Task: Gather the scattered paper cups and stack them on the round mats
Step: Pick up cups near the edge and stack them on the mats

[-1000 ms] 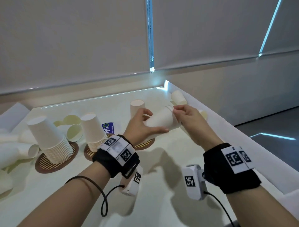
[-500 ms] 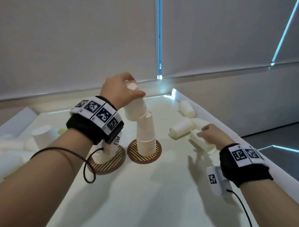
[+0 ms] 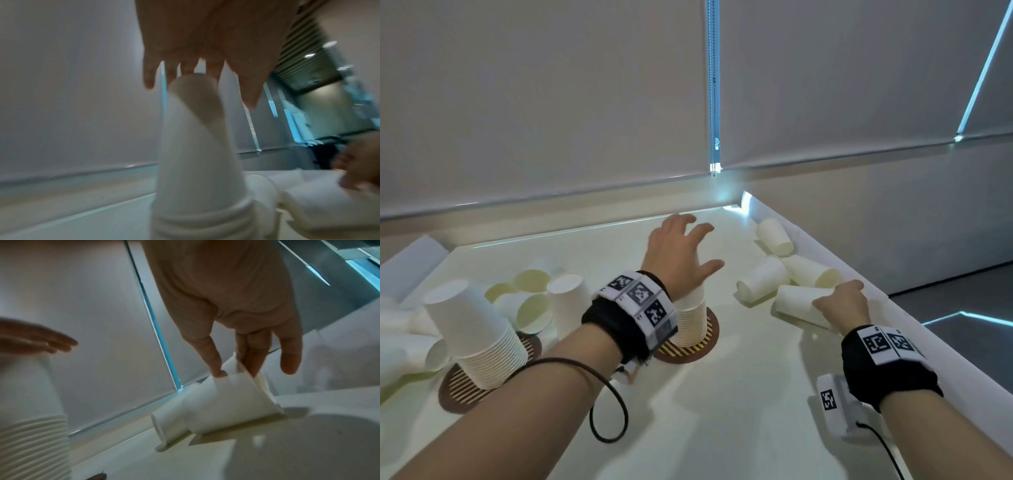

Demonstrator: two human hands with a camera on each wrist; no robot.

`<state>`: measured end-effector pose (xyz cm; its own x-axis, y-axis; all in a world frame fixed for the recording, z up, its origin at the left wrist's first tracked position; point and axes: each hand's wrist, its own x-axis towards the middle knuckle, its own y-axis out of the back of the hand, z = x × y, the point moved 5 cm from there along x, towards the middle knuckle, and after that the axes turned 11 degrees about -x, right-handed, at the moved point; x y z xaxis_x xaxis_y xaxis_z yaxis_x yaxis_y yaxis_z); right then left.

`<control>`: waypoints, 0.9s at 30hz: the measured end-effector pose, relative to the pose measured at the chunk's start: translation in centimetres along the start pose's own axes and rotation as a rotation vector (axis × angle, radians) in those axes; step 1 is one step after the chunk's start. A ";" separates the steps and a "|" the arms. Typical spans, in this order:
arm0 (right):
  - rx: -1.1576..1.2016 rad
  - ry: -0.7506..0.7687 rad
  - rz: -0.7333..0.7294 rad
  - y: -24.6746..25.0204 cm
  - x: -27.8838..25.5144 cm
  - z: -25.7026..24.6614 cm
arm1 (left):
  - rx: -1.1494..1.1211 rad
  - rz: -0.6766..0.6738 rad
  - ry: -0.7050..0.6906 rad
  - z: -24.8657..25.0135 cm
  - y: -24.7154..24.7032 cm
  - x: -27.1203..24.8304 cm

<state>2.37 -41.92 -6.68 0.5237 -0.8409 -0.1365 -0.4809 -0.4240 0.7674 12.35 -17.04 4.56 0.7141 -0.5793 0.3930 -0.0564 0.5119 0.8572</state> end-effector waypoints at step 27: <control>0.190 -0.056 0.104 -0.4 4.3 -1.5 | -0.658 0.136 -0.066 3.7 -2.9 -1.8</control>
<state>5.90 -44.89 -6.65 0.4272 -0.8984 -0.1017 -0.6568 -0.3857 0.6479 8.62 -19.83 2.65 0.6852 -0.5093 0.5207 0.3090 0.8506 0.4254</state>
